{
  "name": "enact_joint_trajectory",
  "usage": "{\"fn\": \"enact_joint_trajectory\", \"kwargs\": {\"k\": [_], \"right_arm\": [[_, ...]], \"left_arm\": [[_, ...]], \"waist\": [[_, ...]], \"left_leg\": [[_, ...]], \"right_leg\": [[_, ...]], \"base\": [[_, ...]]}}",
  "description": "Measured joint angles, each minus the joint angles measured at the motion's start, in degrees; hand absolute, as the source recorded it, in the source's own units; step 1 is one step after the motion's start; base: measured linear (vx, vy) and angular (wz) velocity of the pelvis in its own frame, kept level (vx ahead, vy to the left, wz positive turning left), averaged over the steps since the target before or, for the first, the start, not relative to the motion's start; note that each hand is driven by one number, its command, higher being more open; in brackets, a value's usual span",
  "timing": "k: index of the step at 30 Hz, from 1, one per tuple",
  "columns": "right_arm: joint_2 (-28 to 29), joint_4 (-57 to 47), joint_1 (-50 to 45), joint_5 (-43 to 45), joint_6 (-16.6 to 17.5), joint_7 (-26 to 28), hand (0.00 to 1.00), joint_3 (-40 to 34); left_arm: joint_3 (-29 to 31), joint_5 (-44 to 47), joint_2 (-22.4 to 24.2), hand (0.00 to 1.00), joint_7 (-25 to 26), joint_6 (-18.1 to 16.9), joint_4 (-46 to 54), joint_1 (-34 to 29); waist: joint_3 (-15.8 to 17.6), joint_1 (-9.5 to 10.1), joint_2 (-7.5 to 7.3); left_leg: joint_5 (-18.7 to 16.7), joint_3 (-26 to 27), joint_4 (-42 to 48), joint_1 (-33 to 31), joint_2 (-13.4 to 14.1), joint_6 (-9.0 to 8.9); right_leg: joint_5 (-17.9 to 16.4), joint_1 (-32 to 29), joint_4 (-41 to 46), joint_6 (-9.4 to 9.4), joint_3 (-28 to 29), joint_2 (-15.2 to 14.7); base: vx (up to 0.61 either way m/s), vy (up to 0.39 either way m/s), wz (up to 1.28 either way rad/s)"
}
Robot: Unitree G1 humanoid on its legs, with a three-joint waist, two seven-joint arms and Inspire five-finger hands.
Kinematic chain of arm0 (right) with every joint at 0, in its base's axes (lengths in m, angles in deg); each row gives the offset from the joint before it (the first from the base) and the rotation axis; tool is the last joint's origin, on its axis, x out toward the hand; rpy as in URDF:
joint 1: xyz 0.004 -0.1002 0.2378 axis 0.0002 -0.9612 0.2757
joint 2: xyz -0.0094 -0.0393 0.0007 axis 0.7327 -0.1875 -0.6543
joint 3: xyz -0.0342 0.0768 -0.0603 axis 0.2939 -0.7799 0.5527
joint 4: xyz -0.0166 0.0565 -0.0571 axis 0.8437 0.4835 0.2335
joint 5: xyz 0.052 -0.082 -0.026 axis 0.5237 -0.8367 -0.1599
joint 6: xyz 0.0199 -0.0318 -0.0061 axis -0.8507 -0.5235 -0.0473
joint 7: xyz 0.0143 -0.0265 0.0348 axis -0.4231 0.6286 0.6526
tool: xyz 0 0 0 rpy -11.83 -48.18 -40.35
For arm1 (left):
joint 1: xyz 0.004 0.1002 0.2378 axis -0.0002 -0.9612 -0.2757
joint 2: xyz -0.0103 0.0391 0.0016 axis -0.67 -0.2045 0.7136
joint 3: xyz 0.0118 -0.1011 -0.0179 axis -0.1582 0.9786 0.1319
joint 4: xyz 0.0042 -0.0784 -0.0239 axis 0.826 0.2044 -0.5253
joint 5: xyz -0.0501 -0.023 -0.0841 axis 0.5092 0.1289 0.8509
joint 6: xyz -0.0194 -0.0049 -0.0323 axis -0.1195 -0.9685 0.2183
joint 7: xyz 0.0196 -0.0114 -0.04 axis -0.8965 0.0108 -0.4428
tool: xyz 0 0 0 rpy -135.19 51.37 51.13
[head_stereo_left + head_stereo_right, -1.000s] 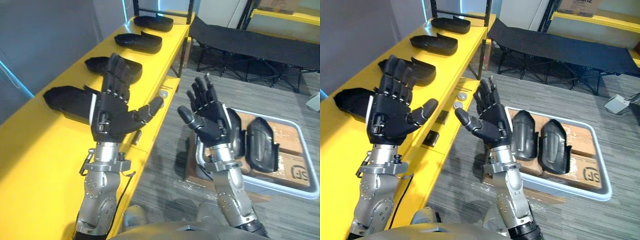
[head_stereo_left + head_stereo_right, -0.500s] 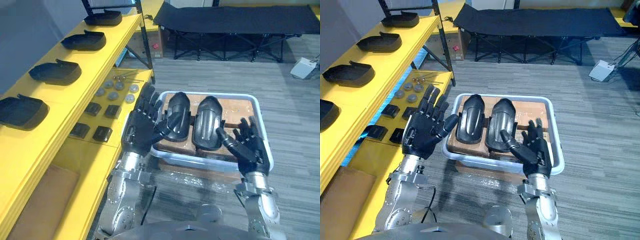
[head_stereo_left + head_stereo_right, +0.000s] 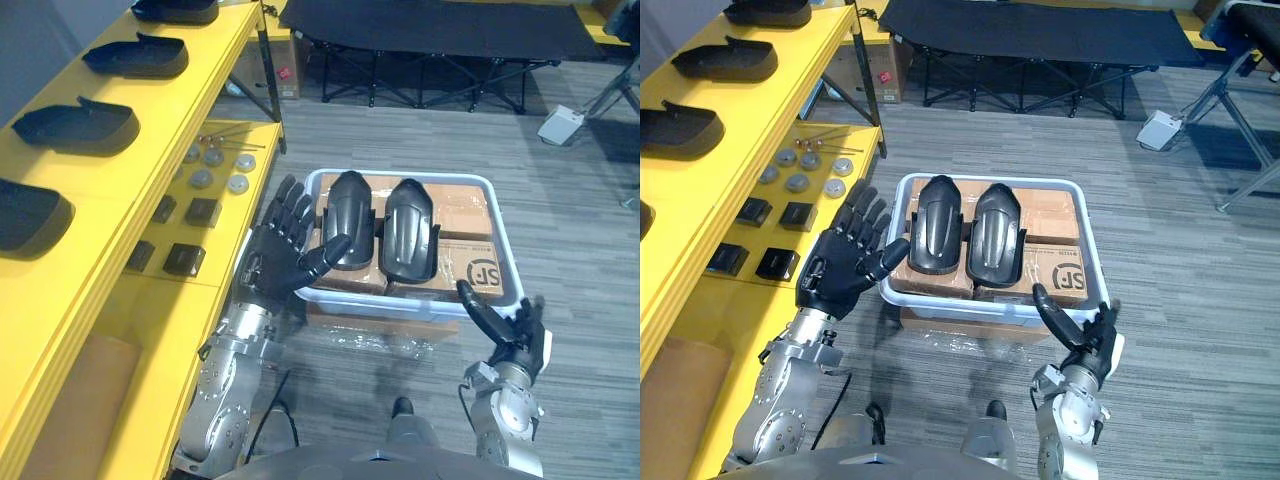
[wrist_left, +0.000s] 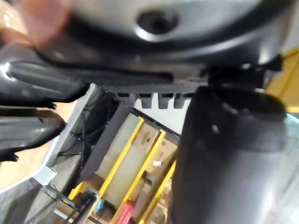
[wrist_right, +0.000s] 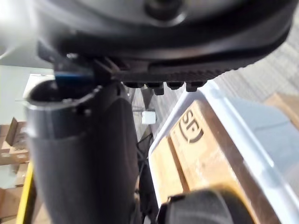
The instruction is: Walk over and take three plastic housings, then place them on the shelf
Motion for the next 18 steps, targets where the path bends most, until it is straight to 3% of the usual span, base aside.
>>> {"fn": "enact_joint_trajectory", "kwargs": {"k": [2, 8, 16, 18], "right_arm": [[-1.79, 3.72, 3.90, 0.18, -0.99, -1.73, 1.00, -1.87], [-12.26, 9.39, 17.89, 0.35, -3.59, -3.98, 1.00, -4.23], [-18.64, 18.84, 31.97, 0.81, -8.45, -4.03, 1.00, -4.25], [-21.59, 23.54, 36.36, 2.80, -11.36, -2.92, 1.00, -4.13]], "left_arm": [[0.40, -2.51, -0.18, 1.00, -0.04, 0.80, -2.22, -0.12], [-0.22, -7.08, -2.14, 1.00, -1.32, 1.59, -3.24, -0.70], [0.08, -8.86, -4.79, 1.00, -0.88, 1.54, -3.55, 0.01], [0.74, -8.55, -4.95, 1.00, -0.89, 0.57, -4.03, 0.39]], "waist": [[0.73, 0.22, -0.44], [6.18, 4.72, -0.70], [11.16, 7.57, -1.19], [12.26, 7.88, -1.03]], "left_leg": [[-0.07, -1.53, 1.59, -2.00, 0.38, -0.04], [-0.36, -5.19, 3.73, -6.50, 0.25, -0.63], [2.16, -8.07, 3.47, -9.02, -0.17, -0.24], [2.47, -9.35, 3.52, -9.86, -0.63, -0.07]], "right_leg": [[0.96, 0.31, -1.29, -0.08, -1.36, 0.61], [3.96, -0.42, -5.00, -1.11, -3.54, 1.70], [4.72, -0.86, -5.35, -0.92, -5.79, 2.38], [4.69, -0.91, -5.35, -0.92, -6.83, 2.33]], "base": [[-0.12, -0.005, 0.27], [-0.15, 0.011, 0.14], [0.00, -0.018, 0.15], [0.06, -0.007, 0.21]]}}
